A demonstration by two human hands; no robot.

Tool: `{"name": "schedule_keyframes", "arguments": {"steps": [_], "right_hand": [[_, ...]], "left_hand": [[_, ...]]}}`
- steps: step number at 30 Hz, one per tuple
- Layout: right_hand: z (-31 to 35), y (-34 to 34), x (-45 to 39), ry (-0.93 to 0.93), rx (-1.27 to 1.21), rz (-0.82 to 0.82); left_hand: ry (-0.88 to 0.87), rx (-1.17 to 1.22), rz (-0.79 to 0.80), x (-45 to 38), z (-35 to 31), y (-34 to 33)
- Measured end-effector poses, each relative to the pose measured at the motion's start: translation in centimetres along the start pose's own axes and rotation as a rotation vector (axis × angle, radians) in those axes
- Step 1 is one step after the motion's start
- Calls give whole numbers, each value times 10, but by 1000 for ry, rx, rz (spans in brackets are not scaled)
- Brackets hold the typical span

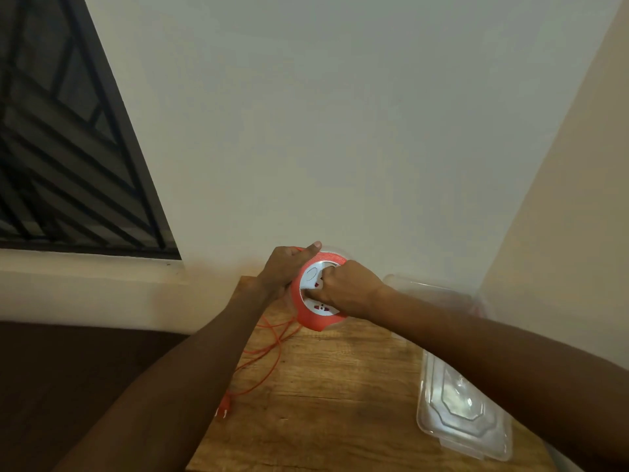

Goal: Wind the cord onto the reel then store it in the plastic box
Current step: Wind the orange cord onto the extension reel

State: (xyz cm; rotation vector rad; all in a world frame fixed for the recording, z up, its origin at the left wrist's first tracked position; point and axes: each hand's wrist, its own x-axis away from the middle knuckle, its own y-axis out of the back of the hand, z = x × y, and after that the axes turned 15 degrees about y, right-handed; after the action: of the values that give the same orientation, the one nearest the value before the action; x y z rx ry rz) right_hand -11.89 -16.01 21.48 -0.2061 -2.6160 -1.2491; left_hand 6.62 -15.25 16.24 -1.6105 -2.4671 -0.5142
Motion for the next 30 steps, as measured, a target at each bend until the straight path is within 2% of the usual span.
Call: {"name": "schedule_keyframes", "arguments": {"steps": [2,6,11,21,27,30], "right_hand": [[2,-1,-5,-129,-105,-45],[7,-6,-12,-515,-329,-227],[20,-14,-19,-664,-466,-259],[21,-20,-15,-497,-280,-190],[1,-22,13,-60,-210,-137],[-7,-16,19,76,-154,-91]], "left_hand": [[-12,-11,-24,0,2,0],[-63,77,-87,-1,-4,1],[-125,-41,-125,-3,-11,2],[-75,-46,-121,-2,1,6],[-50,-18,-118,0,7,16],[-51,-49,-95,2,4,18]]}}
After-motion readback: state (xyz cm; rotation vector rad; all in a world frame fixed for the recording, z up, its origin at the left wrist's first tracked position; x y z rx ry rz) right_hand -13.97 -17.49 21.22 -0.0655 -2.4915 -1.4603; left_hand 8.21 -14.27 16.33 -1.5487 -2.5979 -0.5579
